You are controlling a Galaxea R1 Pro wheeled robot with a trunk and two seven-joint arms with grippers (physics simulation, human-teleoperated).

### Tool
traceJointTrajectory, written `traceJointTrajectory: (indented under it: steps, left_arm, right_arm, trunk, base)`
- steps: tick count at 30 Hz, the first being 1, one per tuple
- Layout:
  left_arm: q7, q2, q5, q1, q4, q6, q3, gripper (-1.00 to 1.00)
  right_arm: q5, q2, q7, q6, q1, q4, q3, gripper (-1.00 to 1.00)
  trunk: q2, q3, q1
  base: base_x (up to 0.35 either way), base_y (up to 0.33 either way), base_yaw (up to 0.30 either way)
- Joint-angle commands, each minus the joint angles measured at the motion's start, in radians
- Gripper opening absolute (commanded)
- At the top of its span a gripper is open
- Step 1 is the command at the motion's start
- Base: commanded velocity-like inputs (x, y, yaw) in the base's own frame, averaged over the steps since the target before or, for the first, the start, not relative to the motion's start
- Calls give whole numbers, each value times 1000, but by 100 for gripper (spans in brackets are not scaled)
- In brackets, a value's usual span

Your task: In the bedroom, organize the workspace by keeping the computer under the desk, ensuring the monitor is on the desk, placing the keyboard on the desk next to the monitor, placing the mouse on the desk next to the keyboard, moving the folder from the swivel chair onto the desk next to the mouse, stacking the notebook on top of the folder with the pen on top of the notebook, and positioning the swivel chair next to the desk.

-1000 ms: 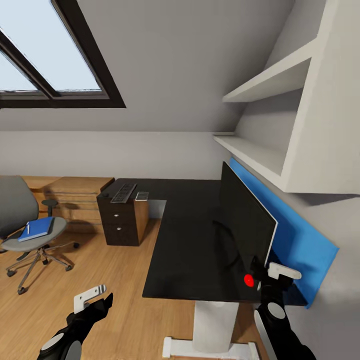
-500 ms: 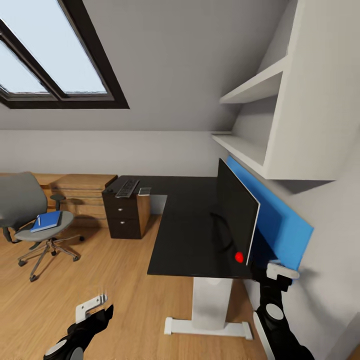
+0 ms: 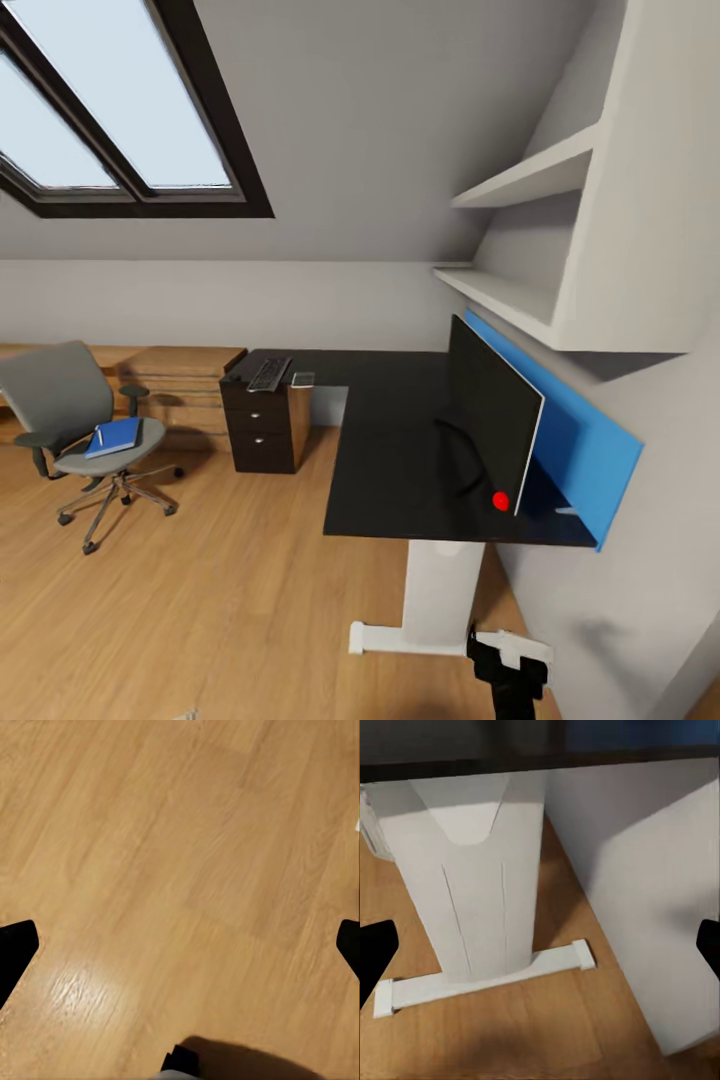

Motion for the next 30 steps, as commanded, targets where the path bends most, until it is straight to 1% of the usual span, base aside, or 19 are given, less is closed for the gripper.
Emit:
traceJointTrajectory:
  steps: [1, 3, 4, 7, 8, 9, 15, 18, 19, 22, 25, 28, 30]
  left_arm:
    - [5, 1, 1, 0, 23, -18, -3, 100]
    - [5, 2, -14, 0, 73, -64, -4, 100]
    - [5, 3, -28, 0, 122, -110, -5, 100]
    - [4, 4, -45, 0, 178, -182, -5, 100]
    - [3, 3, -61, 0, 219, -253, -5, 100]
    - [3, 3, -63, 0, 225, -264, -5, 100]
    - [3, 3, -70, 0, 245, -301, -5, 100]
    - [3, 2, -71, 0, 247, -307, -5, 100]
    - [3, 2, -71, 0, 248, -309, -5, 100]
    - [3, 1, -71, 0, 249, -311, -4, 100]
    - [3, 1, -71, 0, 250, -312, -4, 100]
    - [3, 2, -70, 0, 250, -313, -4, 100]
    - [4, 2, -69, 0, 250, -314, -3, 100]
  right_arm:
    - [0, 1, 2, -20, -1, 28, -3, 100]
    - [0, 1, 6, -42, 0, 76, -4, 100]
    - [-1, 0, 9, -59, -1, 116, -4, 100]
    - [-2, 0, 12, -91, -1, 172, -3, 100]
    - [-2, -2, 15, -148, -1, 257, -1, 100]
    - [-1, -2, 16, -164, -1, 281, -1, 100]
    - [2, 1, 28, -271, 0, 392, 1, 100]
    - [2, 2, 47, -294, -1, 408, 1, 100]
    - [3, 2, 65, -303, -1, 415, 2, 100]
    - [2, 3, 102, -313, 0, 422, 2, 100]
    - [3, 4, 123, -316, -1, 426, 2, 100]
    - [4, 13, 137, -318, -1, 429, 2, 100]
    - [6, 28, 143, -319, -1, 431, 2, 100]
  trunk:
    - [-1, -1, 1]
    - [-1, -1, 1]
    - [-1, -1, 1]
    - [-1, -1, 1]
    - [-1, -1, 1]
    - [-1, -1, 1]
    - [-1, -1, 1]
    - [-1, -1, 1]
    - [-1, -1, 1]
    - [-1, -1, 1]
    - [-1, -1, 1]
    - [-1, -1, 1]
    - [-1, -2, 1]
  base:
    - [172, 305, 0]
    - [187, 298, 0]
    - [210, 285, 0]
    - [224, 276, 0]
    - [242, 265, 0]
    - [244, 263, 0]
    - [247, 261, 0]
    - [249, 260, 0]
    - [249, 261, 0]
    - [244, 265, 0]
    - [236, 270, 0]
    - [227, 277, 0]
    - [206, 291, 102]
